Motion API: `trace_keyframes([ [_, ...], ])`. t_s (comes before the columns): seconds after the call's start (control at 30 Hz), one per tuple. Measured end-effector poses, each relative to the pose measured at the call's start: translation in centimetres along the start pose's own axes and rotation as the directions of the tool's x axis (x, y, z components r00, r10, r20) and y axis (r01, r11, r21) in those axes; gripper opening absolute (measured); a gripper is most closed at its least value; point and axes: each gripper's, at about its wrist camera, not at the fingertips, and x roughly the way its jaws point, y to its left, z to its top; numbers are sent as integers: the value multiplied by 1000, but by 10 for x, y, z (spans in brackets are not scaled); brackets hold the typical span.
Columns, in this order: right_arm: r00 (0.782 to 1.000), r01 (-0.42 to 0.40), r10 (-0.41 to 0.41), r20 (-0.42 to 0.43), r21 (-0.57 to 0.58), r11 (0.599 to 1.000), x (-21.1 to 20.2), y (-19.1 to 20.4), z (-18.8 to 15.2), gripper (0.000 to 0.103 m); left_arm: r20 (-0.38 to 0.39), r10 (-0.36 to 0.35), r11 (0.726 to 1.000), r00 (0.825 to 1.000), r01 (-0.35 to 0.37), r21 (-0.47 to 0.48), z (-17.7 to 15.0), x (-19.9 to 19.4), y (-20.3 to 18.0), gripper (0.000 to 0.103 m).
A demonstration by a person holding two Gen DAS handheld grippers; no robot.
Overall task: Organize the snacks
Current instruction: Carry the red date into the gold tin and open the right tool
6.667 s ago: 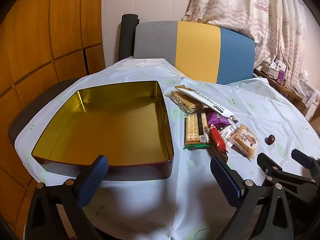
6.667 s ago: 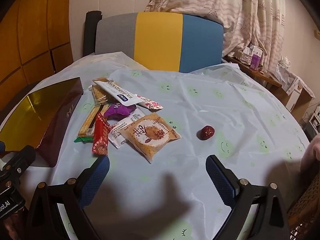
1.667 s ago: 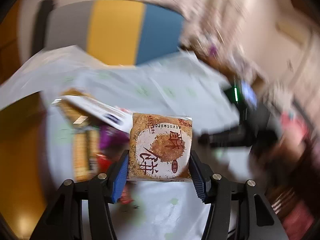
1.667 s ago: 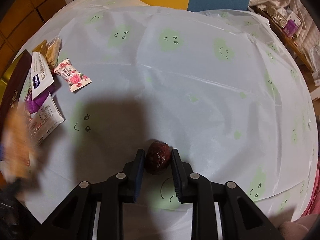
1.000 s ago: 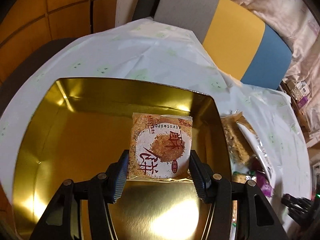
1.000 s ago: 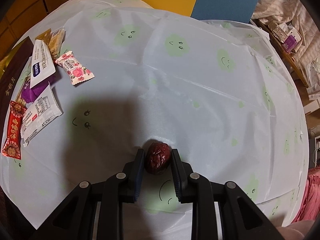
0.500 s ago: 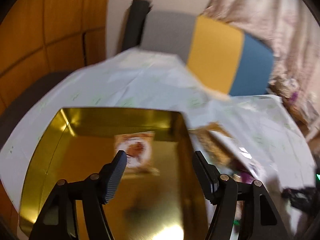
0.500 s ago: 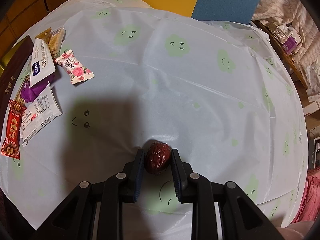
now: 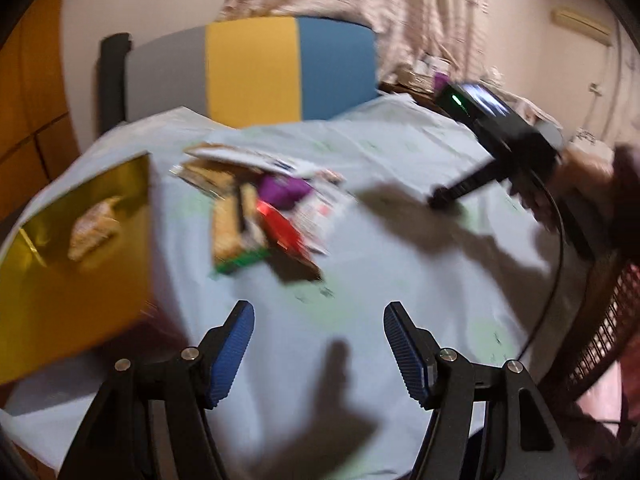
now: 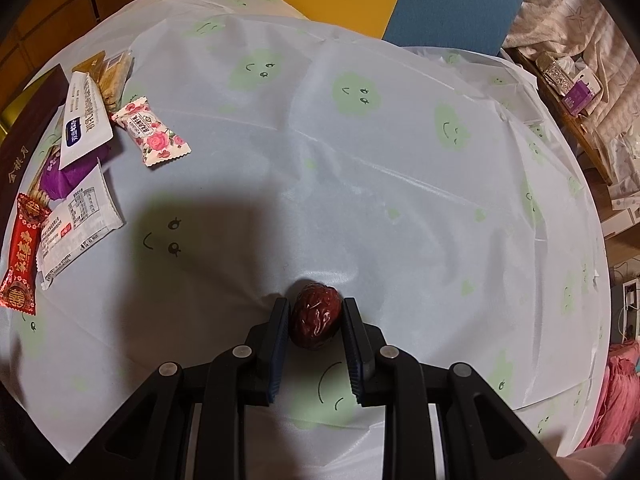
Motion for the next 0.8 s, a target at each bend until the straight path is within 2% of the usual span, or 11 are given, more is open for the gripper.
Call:
trace_keyframes([
  [0.07, 1000, 8, -8, 7, -8, 1000, -1, 2, -1, 26, -26, 6, 1000, 1000, -6, 16, -5, 10, -4, 66],
  [0.13, 1000, 15, -14, 22, -13, 1000, -4, 4, -1, 26, -68, 30, 999, 997, -28, 26, -9, 22, -4, 59],
  [0.2, 999, 9, -9, 51, -7, 1000, -10, 5, 0, 26, -60, 0, 1000, 998, -1, -10, -13, 24, 3, 59],
  [0.33, 988, -66, 64, 139, 8, 998, -41, 12, 1, 26, -36, -7, 1000, 999, 6, -27, -18, 26, 3, 60],
  [0.47, 964, -150, 163, 209, -77, 986, -77, 44, 10, 26, -14, -9, 999, 1000, 9, -34, -23, 24, 2, 60],
  [0.6, 921, -272, 320, 222, -223, 936, -110, 97, 26, 26, 0, -13, 999, 1000, 13, -34, -25, 24, 5, 60],
  [0.8, 858, -408, 497, 129, -417, 812, -133, 186, 51, 26, 6, -32, 999, 999, 32, -44, -24, 25, 10, 60],
])
